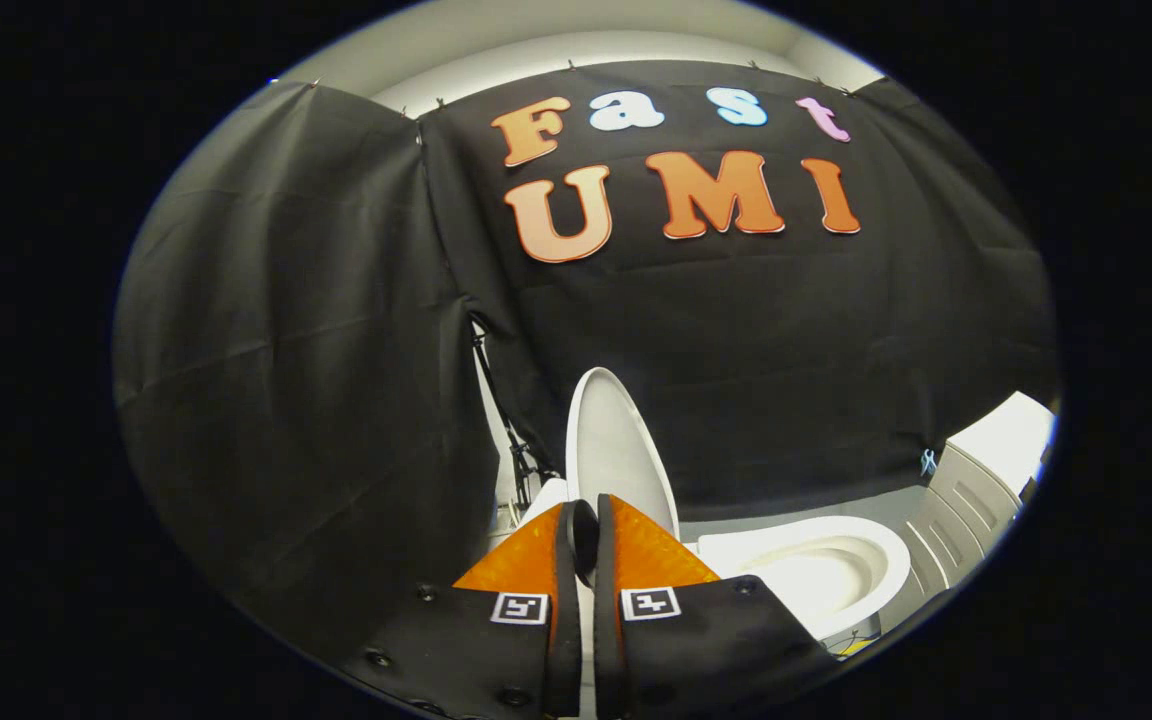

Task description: Open the toilet lid.

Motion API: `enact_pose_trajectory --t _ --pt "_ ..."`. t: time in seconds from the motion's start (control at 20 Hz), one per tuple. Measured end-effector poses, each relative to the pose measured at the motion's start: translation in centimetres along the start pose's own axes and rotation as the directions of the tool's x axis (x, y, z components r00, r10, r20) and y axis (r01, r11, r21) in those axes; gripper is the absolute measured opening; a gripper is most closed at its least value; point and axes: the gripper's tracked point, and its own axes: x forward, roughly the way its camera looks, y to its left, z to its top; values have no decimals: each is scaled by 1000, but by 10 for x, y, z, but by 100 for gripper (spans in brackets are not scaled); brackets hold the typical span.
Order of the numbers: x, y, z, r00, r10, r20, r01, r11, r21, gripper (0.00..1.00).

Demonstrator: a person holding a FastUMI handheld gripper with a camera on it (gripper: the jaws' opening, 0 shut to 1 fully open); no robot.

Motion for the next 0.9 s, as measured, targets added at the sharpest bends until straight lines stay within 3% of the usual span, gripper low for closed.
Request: enact_pose_trajectory --t 0.2,0.35,0.5,0.75,0.9 --pt "3 11 -4 1000 5 -6 -5 999 -42 13" --pt "-2 -2 3 998 -52 18 53 996 -75 13" --pt "-11 -17 19 996 -76 51 79 995 -61 27" --pt "-34 -25 49 998 -24 61 22 999 24 50" --pt "-52 -44 78 994 -32 108 29 999 22 65"
